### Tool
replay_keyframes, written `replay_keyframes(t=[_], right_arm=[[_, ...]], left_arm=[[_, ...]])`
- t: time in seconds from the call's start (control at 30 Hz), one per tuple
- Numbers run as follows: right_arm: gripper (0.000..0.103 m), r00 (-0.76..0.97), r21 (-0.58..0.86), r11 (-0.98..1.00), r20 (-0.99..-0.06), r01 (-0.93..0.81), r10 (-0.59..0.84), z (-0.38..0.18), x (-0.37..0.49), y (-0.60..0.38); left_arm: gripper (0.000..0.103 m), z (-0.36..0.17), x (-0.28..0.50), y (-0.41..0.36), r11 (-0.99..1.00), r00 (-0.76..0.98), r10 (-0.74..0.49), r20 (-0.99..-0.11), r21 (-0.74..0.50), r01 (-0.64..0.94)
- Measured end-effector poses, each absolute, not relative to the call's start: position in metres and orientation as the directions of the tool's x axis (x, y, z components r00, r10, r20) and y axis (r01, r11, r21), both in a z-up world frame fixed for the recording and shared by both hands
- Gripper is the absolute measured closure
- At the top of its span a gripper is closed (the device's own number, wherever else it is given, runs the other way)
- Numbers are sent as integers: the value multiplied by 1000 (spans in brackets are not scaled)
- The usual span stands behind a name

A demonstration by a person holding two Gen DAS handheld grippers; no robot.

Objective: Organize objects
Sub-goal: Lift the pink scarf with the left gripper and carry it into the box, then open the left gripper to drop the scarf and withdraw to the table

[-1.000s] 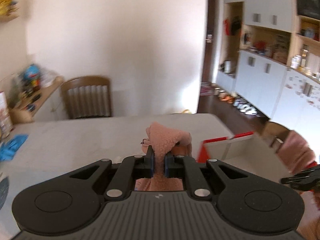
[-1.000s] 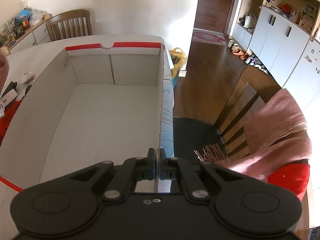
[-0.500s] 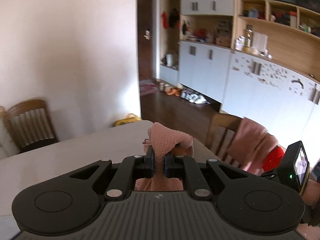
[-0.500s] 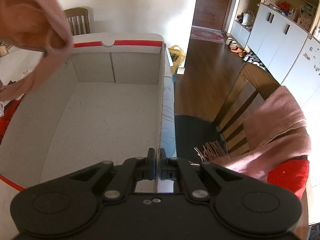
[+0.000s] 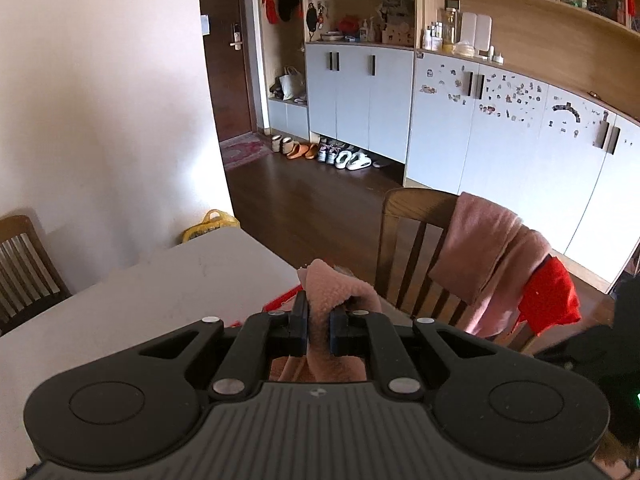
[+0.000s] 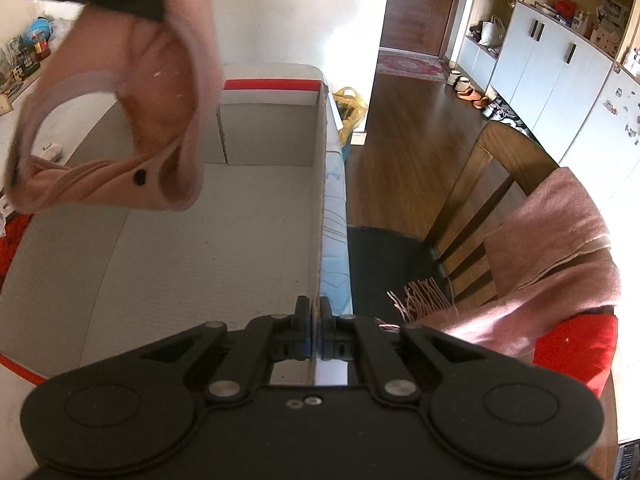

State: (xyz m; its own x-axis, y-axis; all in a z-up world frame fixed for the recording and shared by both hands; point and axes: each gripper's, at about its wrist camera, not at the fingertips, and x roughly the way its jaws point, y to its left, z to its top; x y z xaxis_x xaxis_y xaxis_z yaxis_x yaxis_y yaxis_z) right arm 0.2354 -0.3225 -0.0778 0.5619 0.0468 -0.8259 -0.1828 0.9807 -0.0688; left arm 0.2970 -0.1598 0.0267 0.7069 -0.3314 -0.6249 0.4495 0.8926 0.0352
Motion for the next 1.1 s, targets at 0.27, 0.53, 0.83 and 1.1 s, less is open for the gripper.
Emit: replay_keyframes(t=[0.27, 0.53, 0.83, 1.1], right_arm=[[101, 558, -60, 982, -828, -177, 50, -79, 239, -326], [101, 554, -53, 983, -831, -173, 53, -80, 242, -329], [101, 547, -48, 984, -835, -173, 55, -80, 244, -329], [101, 541, -51, 984, -840, -172, 51, -82, 246, -327]], left_arm=[[95, -6, 326, -177, 882, 663, -299, -686, 66, 466], [94, -62, 342, -182, 863, 550, -215, -807, 107, 494], [92, -99, 348, -173, 858, 438, -170, -883, 85, 506], [56, -105, 344, -165, 854, 419, -164, -893, 84, 513]])
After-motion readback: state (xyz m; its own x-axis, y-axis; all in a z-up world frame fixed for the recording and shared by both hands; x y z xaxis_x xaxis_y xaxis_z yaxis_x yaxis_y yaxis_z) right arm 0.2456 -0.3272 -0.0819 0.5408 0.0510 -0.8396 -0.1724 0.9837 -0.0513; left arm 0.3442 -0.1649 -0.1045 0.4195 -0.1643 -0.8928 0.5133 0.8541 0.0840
